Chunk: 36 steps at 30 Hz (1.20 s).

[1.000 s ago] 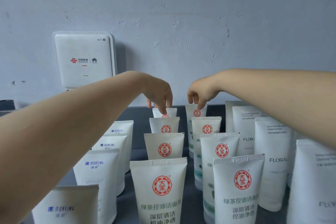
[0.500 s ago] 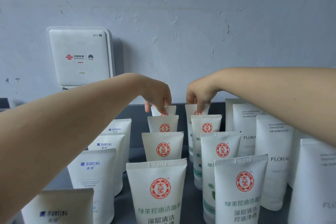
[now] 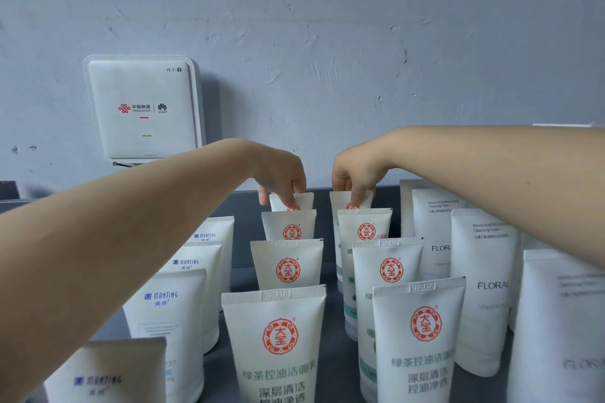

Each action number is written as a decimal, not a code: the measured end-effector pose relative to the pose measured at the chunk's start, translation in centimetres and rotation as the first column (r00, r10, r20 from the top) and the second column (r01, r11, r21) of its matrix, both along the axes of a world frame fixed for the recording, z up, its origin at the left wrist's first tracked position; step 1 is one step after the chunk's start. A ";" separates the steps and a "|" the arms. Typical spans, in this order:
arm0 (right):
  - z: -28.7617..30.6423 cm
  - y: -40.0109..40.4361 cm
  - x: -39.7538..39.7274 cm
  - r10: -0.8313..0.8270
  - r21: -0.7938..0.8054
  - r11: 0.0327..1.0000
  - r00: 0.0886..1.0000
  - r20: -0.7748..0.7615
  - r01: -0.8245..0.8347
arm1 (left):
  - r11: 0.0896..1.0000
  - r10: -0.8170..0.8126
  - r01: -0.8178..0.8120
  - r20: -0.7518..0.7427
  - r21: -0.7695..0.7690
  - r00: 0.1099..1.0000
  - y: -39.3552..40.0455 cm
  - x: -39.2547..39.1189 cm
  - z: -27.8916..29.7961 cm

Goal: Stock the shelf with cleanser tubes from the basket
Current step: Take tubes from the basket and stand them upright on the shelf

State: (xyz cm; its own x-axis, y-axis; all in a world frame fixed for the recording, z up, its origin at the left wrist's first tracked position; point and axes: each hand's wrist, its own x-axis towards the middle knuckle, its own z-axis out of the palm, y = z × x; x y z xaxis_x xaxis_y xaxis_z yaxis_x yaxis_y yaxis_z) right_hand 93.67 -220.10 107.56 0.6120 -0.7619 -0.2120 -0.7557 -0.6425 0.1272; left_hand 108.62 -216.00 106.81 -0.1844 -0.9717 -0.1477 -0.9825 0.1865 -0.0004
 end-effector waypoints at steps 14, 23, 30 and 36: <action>-0.3 -0.2 -0.1 0.002 -0.042 0.999 1.000 -0.016 -0.003 | 0.999 0.016 -0.017 -0.008 -0.033 1.000 0.7 0.1 -0.3; 2.3 1.2 -1.7 -0.007 -0.040 0.999 0.994 0.111 0.011 | 0.985 0.111 -0.107 0.021 -0.139 0.994 2.2 -0.6 0.7; 4.6 6.6 -8.5 0.078 -0.185 0.983 0.926 0.370 -0.009 | 0.894 0.017 -0.109 -0.209 -0.434 0.978 7.5 -4.2 3.1; 3.3 12.4 -16.4 0.149 -0.347 0.938 0.907 0.395 -0.003 | 0.840 -0.181 -0.009 -0.296 -0.542 0.938 13.4 -12.5 2.1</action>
State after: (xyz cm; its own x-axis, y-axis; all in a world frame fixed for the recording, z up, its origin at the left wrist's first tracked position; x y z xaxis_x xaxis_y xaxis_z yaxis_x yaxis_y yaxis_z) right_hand 77.29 -207.74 110.88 0.6469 -0.6896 0.3256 -0.7367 -0.6754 0.0331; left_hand 96.16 -202.65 108.91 -0.2155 -0.8587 0.4649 -0.9232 0.3344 0.1897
